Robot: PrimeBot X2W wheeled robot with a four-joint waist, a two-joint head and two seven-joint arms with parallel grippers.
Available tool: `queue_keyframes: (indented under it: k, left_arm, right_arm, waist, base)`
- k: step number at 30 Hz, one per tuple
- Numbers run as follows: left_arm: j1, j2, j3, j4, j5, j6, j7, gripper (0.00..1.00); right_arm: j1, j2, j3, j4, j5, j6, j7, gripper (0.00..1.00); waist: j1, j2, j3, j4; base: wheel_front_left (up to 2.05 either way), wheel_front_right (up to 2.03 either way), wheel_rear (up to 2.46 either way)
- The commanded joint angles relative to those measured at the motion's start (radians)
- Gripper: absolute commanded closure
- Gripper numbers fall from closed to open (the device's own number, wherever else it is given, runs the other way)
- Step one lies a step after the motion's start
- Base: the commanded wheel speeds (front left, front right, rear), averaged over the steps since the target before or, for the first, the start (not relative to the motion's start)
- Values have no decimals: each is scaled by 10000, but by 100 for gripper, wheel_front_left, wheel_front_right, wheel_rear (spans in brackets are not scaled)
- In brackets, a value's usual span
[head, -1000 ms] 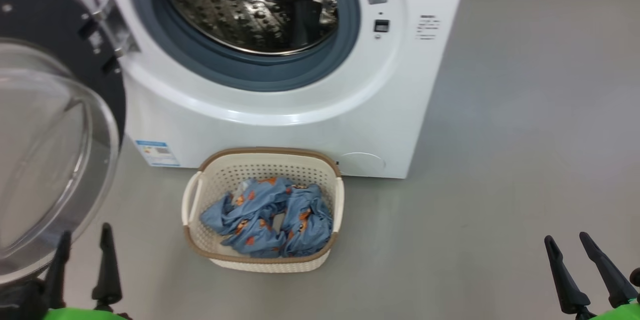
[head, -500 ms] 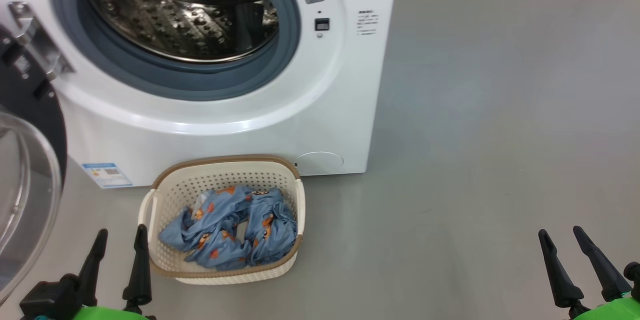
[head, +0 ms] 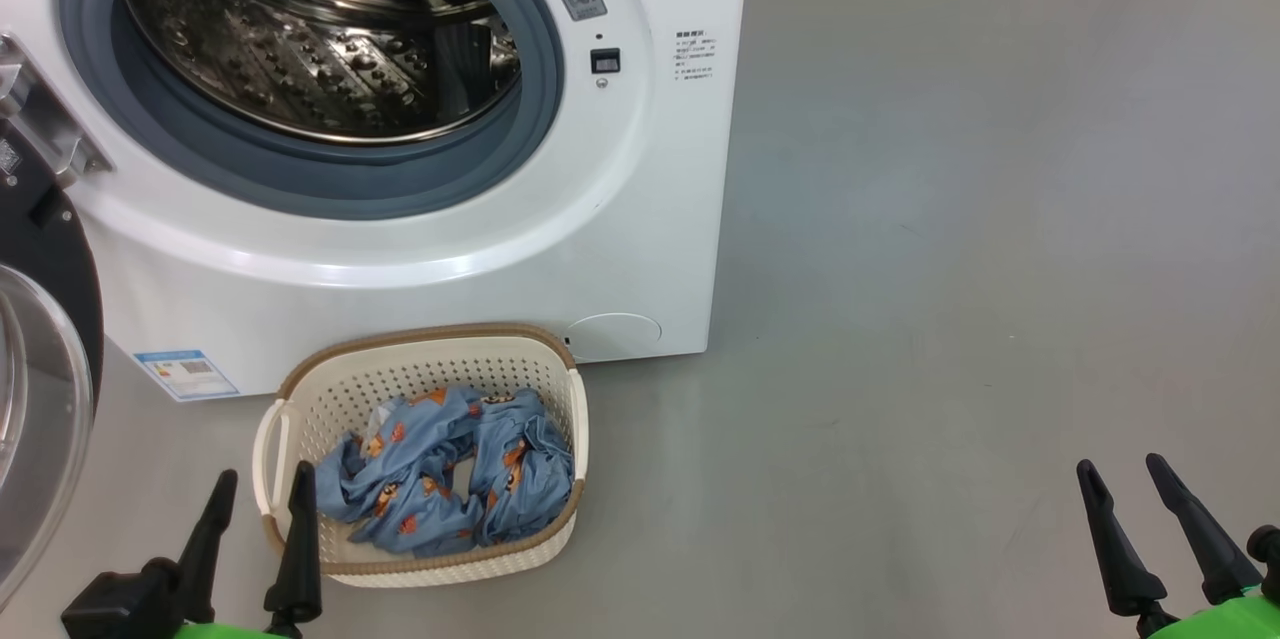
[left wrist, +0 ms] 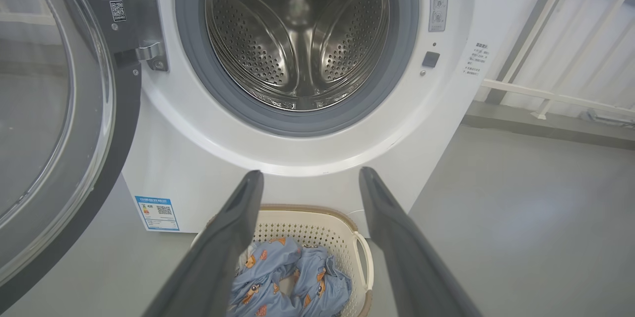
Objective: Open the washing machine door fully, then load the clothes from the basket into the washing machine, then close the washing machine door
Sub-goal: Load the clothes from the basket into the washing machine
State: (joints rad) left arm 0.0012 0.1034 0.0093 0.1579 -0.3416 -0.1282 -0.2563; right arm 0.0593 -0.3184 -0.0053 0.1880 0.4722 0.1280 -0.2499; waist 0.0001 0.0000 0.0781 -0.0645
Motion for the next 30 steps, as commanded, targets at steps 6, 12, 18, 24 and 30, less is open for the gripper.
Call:
queue_keyframes:
  k: [6,12,18,24,30]
  left_arm:
    - [-174,217,256,-198,-211,-25,-55,0]
    - [-194,347,121,-123,-435,-25,-55,0]
    - [-216,429,-6,-39,-515,-25,-55,0]
    - [-308,462,-11,16,-586,-25,-55,0]
    - [-402,478,1,24,-513,-25,-55,0]
  right_arm:
    - [-90,-204,189,-219,-41,27,-118,0]
    - [-135,-182,236,-224,-34,27,-118,0]
    - [-175,-150,240,-218,-33,27,-118,0]
    - [-263,-99,203,-237,-23,27,-118,0]
    - [-283,-34,164,-251,-31,27,-118,0]
  waist:
    - [0,0,-66,72]
    - [0,0,-50,89]
    - [0,0,26,61]
    - [0,0,143,-30]
    - [0,0,223,-96]
  base:
    - [0,0,0]
    - [5,-21,15]
    - [52,-109,56]
    - [85,-141,56]
    - [85,-137,52]
